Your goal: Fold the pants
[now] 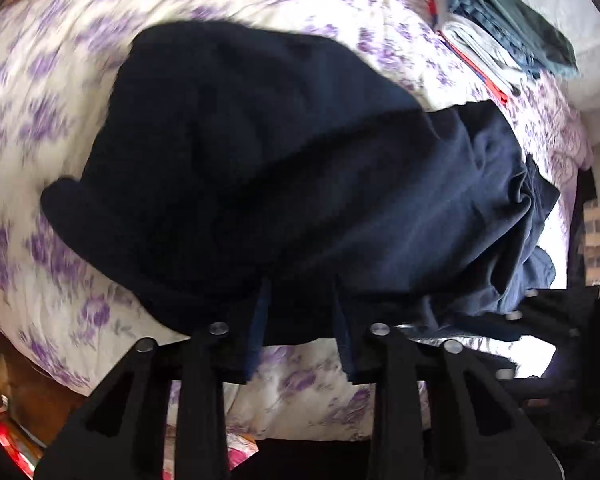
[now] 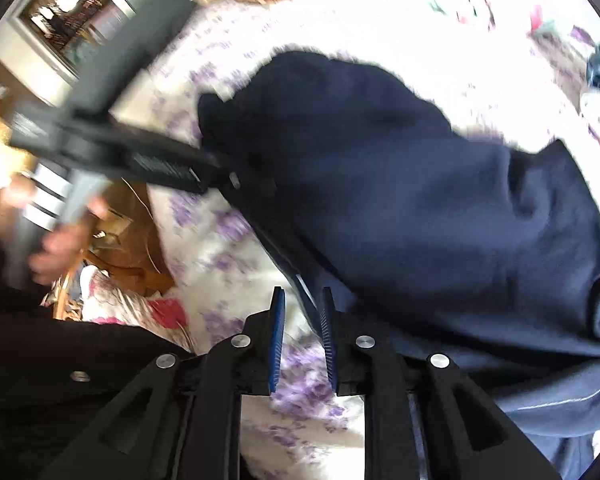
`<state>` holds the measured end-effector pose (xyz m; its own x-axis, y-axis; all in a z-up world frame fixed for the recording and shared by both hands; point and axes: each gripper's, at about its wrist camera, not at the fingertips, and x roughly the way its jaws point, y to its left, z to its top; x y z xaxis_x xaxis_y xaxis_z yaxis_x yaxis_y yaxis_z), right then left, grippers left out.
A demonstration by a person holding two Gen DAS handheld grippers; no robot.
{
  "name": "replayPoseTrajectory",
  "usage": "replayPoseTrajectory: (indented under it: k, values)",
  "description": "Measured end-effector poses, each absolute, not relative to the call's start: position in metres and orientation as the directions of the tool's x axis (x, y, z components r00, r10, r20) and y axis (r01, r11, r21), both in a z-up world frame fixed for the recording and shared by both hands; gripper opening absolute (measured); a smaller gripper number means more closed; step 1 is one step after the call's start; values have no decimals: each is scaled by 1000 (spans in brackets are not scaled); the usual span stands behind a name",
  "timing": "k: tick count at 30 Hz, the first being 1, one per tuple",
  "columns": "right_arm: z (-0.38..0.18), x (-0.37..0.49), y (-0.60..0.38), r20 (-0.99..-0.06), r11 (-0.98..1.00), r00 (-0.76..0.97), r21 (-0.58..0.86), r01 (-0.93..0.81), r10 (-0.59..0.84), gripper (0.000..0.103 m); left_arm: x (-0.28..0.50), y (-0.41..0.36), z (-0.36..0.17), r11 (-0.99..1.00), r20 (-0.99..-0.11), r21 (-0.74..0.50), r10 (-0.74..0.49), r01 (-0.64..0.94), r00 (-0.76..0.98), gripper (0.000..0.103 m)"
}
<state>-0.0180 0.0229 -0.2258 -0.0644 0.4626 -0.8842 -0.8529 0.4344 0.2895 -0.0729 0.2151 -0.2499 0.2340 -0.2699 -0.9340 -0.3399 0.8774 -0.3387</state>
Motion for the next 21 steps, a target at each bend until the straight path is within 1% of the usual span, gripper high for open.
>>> replayPoseTrajectory:
  k: [1,2,4,6,7,8,11,12,13,14,15,16,17,18,19,21]
  values:
    - [-221,-16,25,-879,436,-50,283,-854,474,17,-73,217,-252,873,-933,-342,-271,-349,236,21]
    - [-220,-13,29,-879,440,-41,278,-854,476,17,-72,219,-255,869,-934,-342,-270,-358,235,20]
    - [-233,-7,42,-895,454,-48,271,-849,443,12,-67,220,-258,870,-937,-332,-261,-364,231,17]
    - [-262,-6,55,-919,461,-106,288,-839,380,12,-65,220,-261,878,-943,-315,-246,-361,224,17]
    - [-276,-7,59,-931,471,-124,285,-835,343,12,-64,218,-264,882,-946,-306,-239,-358,218,15]
    - [-278,-7,58,-931,479,-110,277,-833,347,13,-63,216,-266,886,-950,-295,-231,-357,211,15]
    - [-250,4,47,-913,480,-140,326,-815,382,13,-60,214,-269,893,-954,-278,-215,-354,207,13]
    - [-235,14,38,-904,494,-128,337,-801,409,13,-61,216,-269,893,-955,-277,-214,-356,206,11]
    - [-218,29,24,-894,519,-108,347,-781,435,16,-61,218,-270,893,-957,-269,-207,-360,201,5]
    - [-204,45,8,-889,551,-79,347,-759,450,21,-60,218,-270,894,-960,-260,-199,-366,196,3]
    - [-189,68,-13,-892,605,-25,327,-726,452,41,-60,220,-272,892,-961,-260,-199,-371,195,2]
    - [-178,93,-37,-901,672,47,286,-684,431,54,-60,221,-272,888,-959,-267,-205,-375,198,2]
    - [-171,116,-62,-916,742,119,228,-631,383,58,-61,223,-272,885,-957,-271,-208,-378,201,2]
    - [-169,146,-93,-939,829,189,145,-540,287,60,-61,222,-273,885,-957,-270,-204,-380,205,2]
    - [-171,174,-123,-956,899,219,85,-429,195,60,-62,224,-272,887,-958,-265,-198,-378,207,2]
    - [-180,232,-193,-973,984,209,59,-168,94,60,-63,223,-272,891,-960,-254,-184,-377,212,2]
